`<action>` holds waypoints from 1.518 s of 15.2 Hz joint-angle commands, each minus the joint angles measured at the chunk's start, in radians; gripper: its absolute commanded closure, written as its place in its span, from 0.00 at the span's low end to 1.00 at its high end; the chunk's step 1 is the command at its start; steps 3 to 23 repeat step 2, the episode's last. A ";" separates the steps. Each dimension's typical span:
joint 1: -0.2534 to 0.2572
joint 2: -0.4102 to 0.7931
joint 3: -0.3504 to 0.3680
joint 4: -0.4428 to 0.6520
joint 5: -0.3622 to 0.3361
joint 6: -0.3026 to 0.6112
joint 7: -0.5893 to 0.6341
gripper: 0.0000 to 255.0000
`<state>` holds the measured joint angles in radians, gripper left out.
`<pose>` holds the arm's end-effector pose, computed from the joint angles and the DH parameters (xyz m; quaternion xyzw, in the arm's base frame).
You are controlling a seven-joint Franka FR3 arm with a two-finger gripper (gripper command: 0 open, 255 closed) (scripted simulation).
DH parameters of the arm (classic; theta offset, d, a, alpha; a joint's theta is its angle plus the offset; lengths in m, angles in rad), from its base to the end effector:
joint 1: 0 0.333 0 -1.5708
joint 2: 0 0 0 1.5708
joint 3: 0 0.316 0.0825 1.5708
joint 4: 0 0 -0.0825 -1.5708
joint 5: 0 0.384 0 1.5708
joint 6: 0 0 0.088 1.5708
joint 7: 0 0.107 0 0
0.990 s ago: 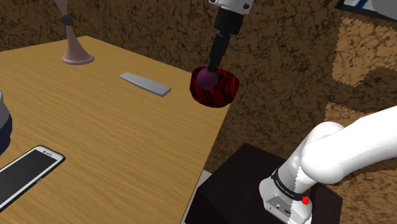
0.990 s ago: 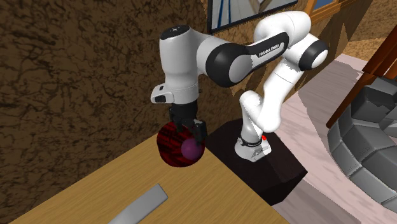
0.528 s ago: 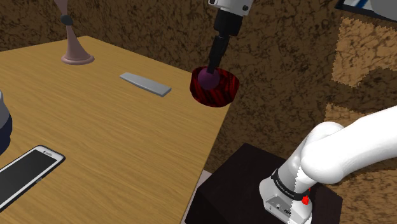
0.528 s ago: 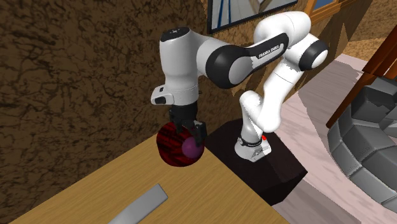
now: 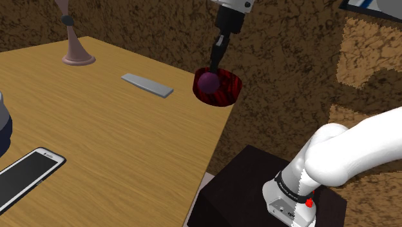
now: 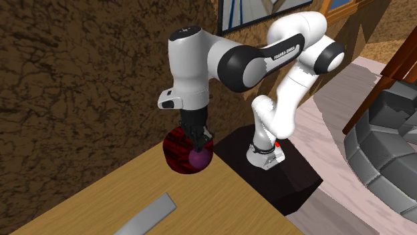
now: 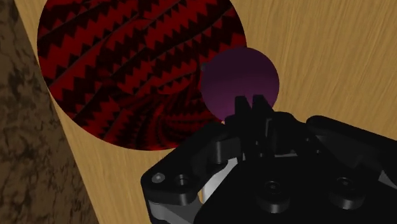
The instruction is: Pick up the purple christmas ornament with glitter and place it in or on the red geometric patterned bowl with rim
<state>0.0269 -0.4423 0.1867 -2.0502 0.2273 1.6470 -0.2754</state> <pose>0.4034 0.1261 0.6157 -0.9710 -0.2269 -0.0192 0.0729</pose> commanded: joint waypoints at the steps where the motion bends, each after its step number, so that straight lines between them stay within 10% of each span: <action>1: -0.001 0.009 0.001 -0.008 -0.005 -0.003 0.002 1.00; 23: -0.004 -0.005 -0.008 -0.018 -0.007 -0.010 -0.010 1.00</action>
